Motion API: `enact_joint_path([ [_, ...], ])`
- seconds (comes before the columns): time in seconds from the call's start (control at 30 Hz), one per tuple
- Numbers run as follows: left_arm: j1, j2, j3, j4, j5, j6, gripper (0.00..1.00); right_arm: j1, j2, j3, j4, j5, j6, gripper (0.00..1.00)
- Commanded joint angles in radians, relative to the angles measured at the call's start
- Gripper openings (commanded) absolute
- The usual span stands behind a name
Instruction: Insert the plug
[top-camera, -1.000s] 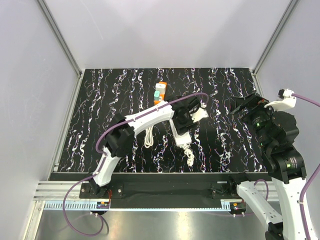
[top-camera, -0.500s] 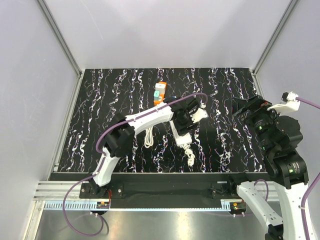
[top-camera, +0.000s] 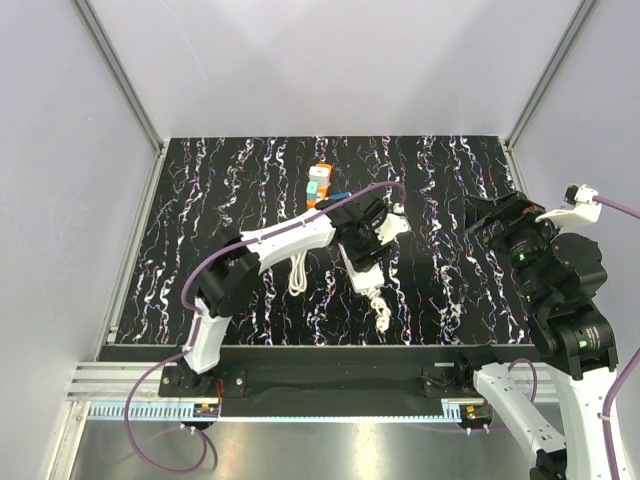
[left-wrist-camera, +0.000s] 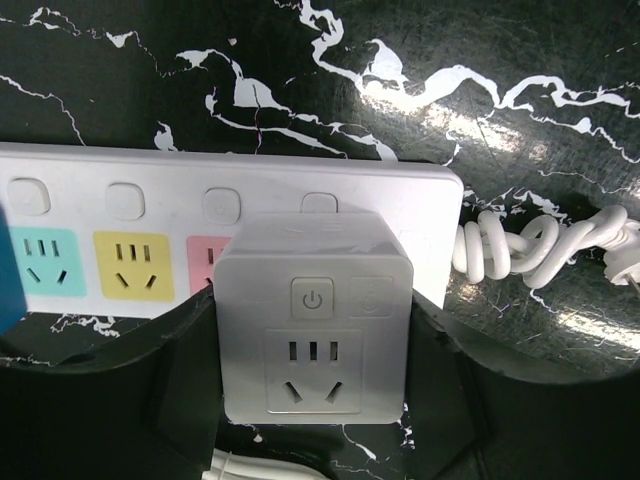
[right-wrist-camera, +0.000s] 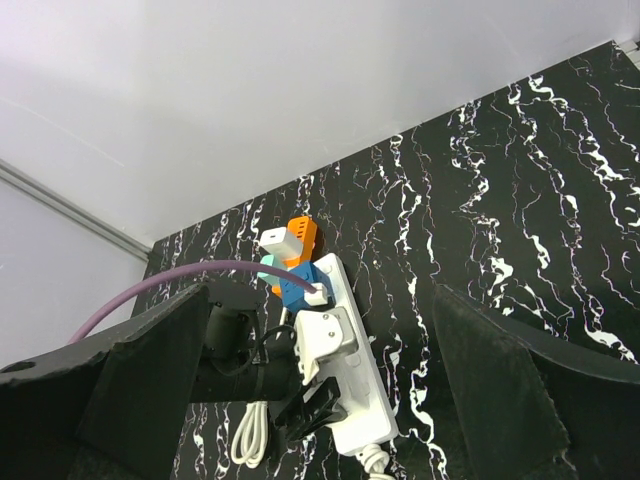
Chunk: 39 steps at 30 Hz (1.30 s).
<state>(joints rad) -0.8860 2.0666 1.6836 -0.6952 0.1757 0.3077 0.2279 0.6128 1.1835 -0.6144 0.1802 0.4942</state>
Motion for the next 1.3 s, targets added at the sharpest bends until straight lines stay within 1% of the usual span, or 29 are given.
enact_joint_path([
  [0.0, 0.033, 0.093, -0.093, -0.076, 0.024, -0.058, 0.0, -0.002, 0.001, 0.004, 0.024, -0.005, -0.002, 1.0],
  [0.13, 0.039, 0.095, -0.13, -0.058, 0.041, -0.079, 0.0, -0.002, 0.001, -0.004, 0.025, -0.007, 0.003, 1.0],
  [0.33, 0.039, 0.035, -0.268, 0.062, 0.067, -0.136, 0.0, -0.002, 0.008, -0.024, 0.024, -0.015, 0.012, 1.0],
  [0.4, 0.039, 0.018, -0.275, 0.071, 0.055, -0.143, 0.09, -0.002, 0.011, -0.027, 0.025, -0.021, 0.012, 1.0],
  [0.43, 0.038, 0.013, -0.272, 0.072, 0.047, -0.145, 0.2, -0.002, 0.01, -0.03, 0.024, -0.025, 0.015, 1.0],
  [0.5, 0.039, -0.006, -0.262, 0.071, 0.041, -0.148, 0.34, -0.002, 0.007, -0.038, 0.024, -0.027, 0.02, 1.0],
  [0.53, 0.039, -0.014, -0.256, 0.071, 0.047, -0.15, 0.49, -0.002, 0.007, -0.038, 0.022, -0.03, 0.021, 1.0],
  [0.57, 0.039, -0.023, -0.242, 0.069, 0.048, -0.154, 0.79, -0.001, 0.007, -0.038, 0.021, -0.031, 0.023, 1.0],
  [0.6, 0.041, -0.04, -0.234, 0.071, 0.051, -0.156, 0.99, -0.002, 0.008, -0.038, 0.021, -0.034, 0.023, 1.0],
  [0.73, 0.041, -0.057, -0.174, 0.043, 0.035, -0.153, 0.99, -0.002, 0.015, -0.039, 0.007, -0.044, 0.027, 1.0],
  [0.83, 0.041, -0.063, -0.078, -0.007, -0.008, -0.145, 0.99, -0.002, 0.018, -0.041, -0.007, -0.053, 0.033, 1.0],
  [1.0, 0.041, -0.111, 0.03, -0.087, -0.01, -0.131, 0.99, -0.002, 0.036, -0.047, -0.041, -0.074, 0.026, 1.0],
  [1.1, 0.041, -0.161, 0.056, -0.11, -0.007, -0.139, 0.99, -0.002, 0.054, -0.064, -0.064, -0.088, 0.023, 1.0],
  [1.2, 0.047, -0.23, 0.03, -0.122, -0.08, -0.188, 0.99, -0.004, 0.079, -0.09, -0.067, -0.12, 0.029, 1.0],
  [1.23, 0.056, -0.253, 0.012, -0.121, -0.105, -0.206, 0.99, -0.002, 0.09, -0.097, -0.064, -0.146, 0.032, 0.97],
  [1.27, 0.068, -0.276, -0.034, -0.107, -0.137, -0.247, 0.99, -0.002, 0.119, -0.12, -0.062, -0.169, 0.035, 0.88],
])
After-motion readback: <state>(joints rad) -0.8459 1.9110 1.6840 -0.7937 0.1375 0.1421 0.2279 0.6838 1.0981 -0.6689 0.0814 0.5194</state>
